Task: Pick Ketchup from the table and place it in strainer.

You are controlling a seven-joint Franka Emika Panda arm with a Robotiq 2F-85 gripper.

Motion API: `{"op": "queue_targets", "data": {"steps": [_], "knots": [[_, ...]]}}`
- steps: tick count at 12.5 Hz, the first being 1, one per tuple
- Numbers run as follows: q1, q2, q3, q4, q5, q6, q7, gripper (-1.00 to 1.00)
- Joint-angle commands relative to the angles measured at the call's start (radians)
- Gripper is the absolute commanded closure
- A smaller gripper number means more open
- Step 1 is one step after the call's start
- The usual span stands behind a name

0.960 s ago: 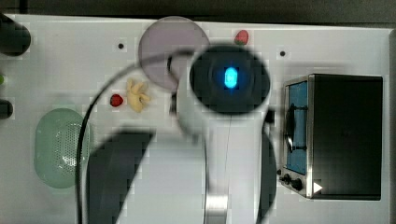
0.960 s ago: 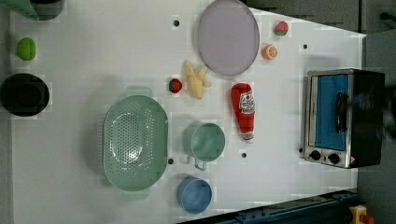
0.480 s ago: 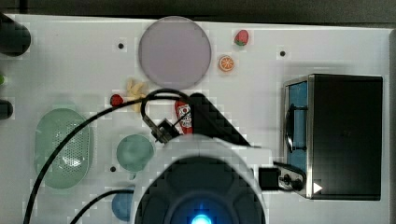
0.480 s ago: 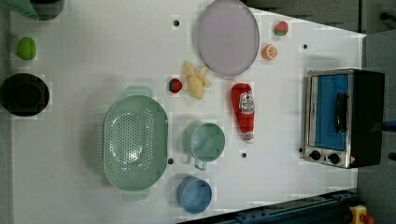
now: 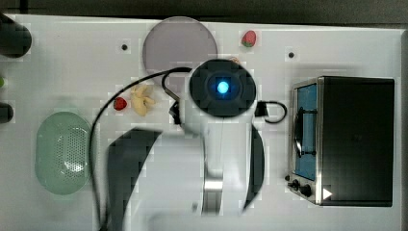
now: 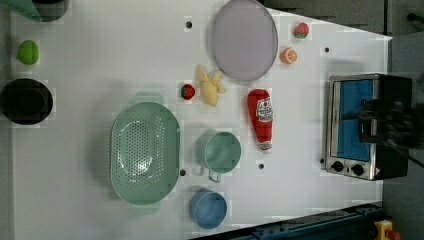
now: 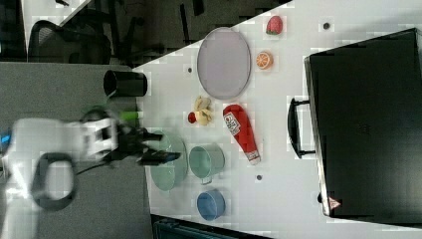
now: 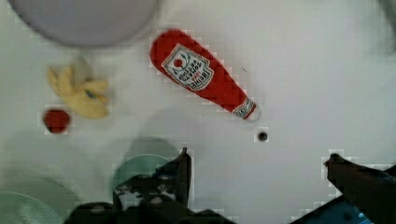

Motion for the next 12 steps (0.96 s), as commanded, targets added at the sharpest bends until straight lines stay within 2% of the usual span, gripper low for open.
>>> {"op": "queue_targets", "data": {"steps": [1, 6, 12], "knots": [[-0.020, 0.006, 0.012, -0.077, -0.007, 0.125, -0.362, -1.00], [-0.017, 0.086, 0.020, -0.228, -0.014, 0.435, -0.719, -1.00], [-0.010, 0.250, 0.041, -0.321, -0.035, 0.709, -0.742, -1.00]]}}
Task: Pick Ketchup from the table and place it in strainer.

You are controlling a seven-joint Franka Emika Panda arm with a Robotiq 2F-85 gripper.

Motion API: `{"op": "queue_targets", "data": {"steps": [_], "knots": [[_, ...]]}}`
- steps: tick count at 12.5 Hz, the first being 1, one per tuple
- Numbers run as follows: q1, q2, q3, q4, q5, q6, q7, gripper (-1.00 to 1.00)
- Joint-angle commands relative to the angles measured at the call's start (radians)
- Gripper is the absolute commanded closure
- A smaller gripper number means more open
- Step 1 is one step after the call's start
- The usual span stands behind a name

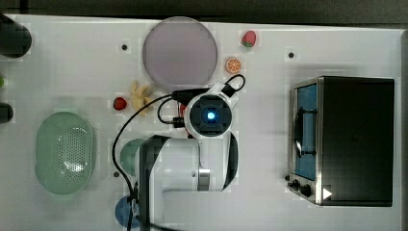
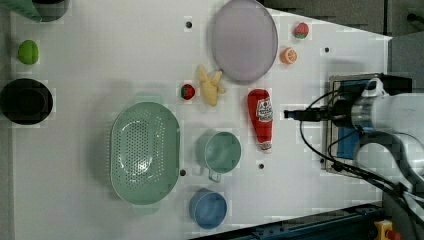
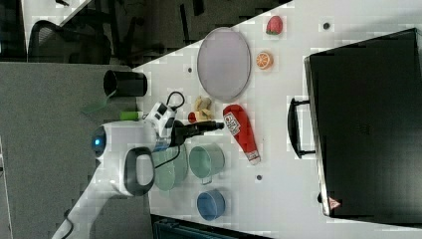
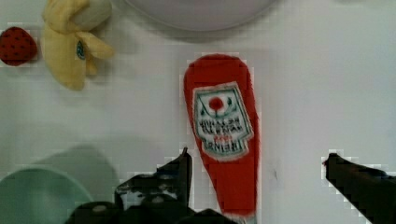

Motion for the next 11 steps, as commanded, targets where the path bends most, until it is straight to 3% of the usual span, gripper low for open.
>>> {"op": "queue_targets", "data": {"steps": [1, 9, 10, 11], "knots": [[-0.001, 0.105, 0.004, -0.036, -0.034, 0.114, -0.059, -1.00], [0.000, 0.301, -0.001, -0.040, -0.056, 0.302, -0.058, -1.00], [0.000, 0.308, -0.002, -0.041, -0.056, 0.310, -0.057, -0.92], [0.000, 0.312, -0.005, -0.041, -0.057, 0.315, -0.057, -0.68]]}}
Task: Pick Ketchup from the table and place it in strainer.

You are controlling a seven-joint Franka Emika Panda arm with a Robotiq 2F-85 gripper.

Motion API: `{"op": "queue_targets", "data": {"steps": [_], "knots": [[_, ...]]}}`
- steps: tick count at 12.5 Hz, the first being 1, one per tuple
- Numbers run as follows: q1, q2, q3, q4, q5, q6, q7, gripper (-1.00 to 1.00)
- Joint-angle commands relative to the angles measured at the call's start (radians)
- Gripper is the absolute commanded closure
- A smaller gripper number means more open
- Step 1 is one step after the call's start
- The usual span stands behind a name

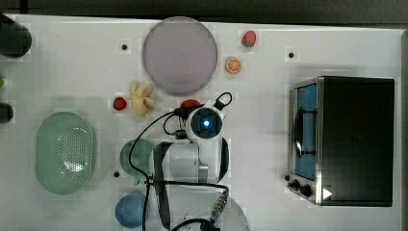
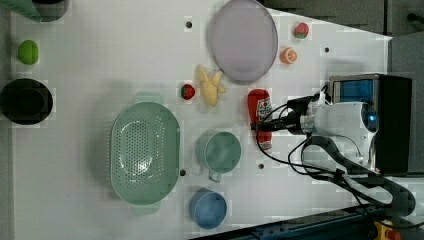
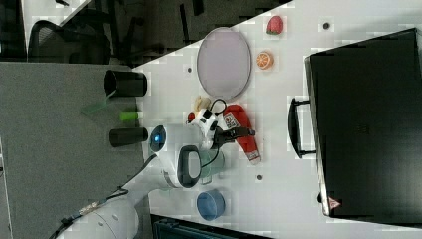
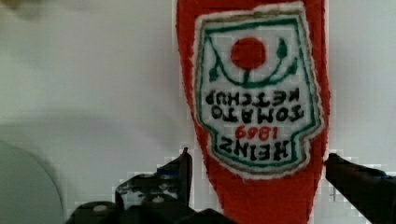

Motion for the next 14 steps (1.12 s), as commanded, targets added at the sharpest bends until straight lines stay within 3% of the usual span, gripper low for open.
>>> {"op": "queue_targets", "data": {"steps": [1, 2, 6, 14], "knots": [[0.005, -0.003, -0.005, 0.014, 0.002, 0.036, -0.041, -0.43], [0.006, -0.008, -0.004, 0.014, 0.002, 0.035, -0.041, -0.23], [0.003, -0.091, -0.004, 0.029, 0.002, -0.044, -0.023, -0.23], [0.017, -0.472, 0.024, 0.197, 0.008, -0.620, 0.144, -0.23]]}}
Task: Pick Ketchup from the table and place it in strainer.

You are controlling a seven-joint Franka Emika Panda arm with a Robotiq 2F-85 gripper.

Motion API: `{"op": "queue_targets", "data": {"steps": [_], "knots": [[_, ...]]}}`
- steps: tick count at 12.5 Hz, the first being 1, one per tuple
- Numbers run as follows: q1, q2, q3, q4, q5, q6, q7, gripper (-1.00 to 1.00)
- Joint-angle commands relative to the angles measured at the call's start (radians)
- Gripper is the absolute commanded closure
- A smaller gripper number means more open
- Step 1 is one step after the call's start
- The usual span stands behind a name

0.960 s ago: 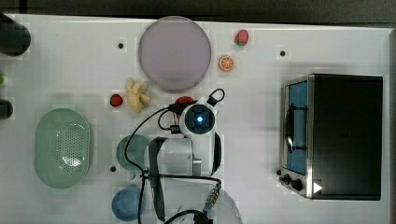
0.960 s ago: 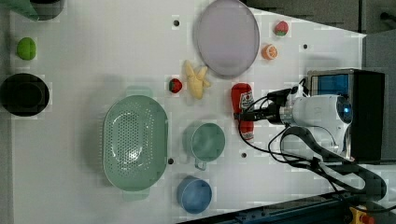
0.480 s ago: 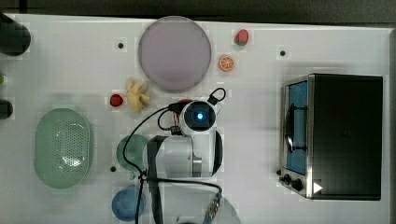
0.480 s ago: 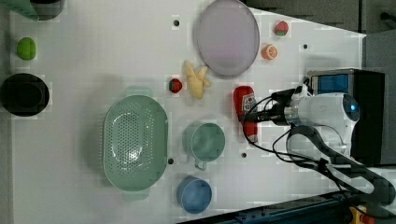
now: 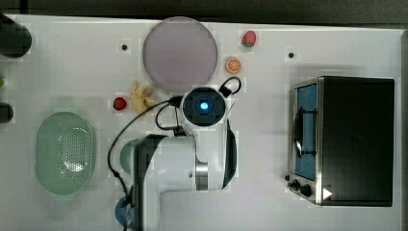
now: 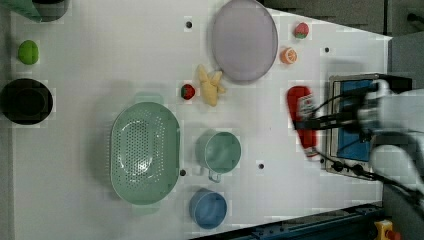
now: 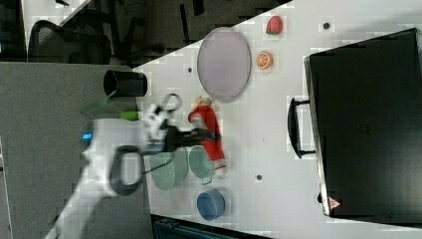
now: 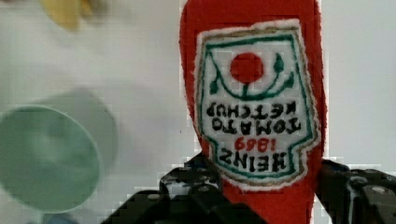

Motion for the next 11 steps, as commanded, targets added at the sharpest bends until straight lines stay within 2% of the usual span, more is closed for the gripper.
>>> {"op": "queue_targets", "data": {"steps": [1, 3, 11], "knots": [[0.020, -0.116, 0.032, 0.110, 0.002, -0.160, 0.170, -0.23], [0.035, -0.149, 0.080, 0.146, 0.010, -0.231, 0.256, -0.23], [0.072, -0.116, 0.381, 0.170, 0.041, -0.213, 0.660, -0.23]]}}
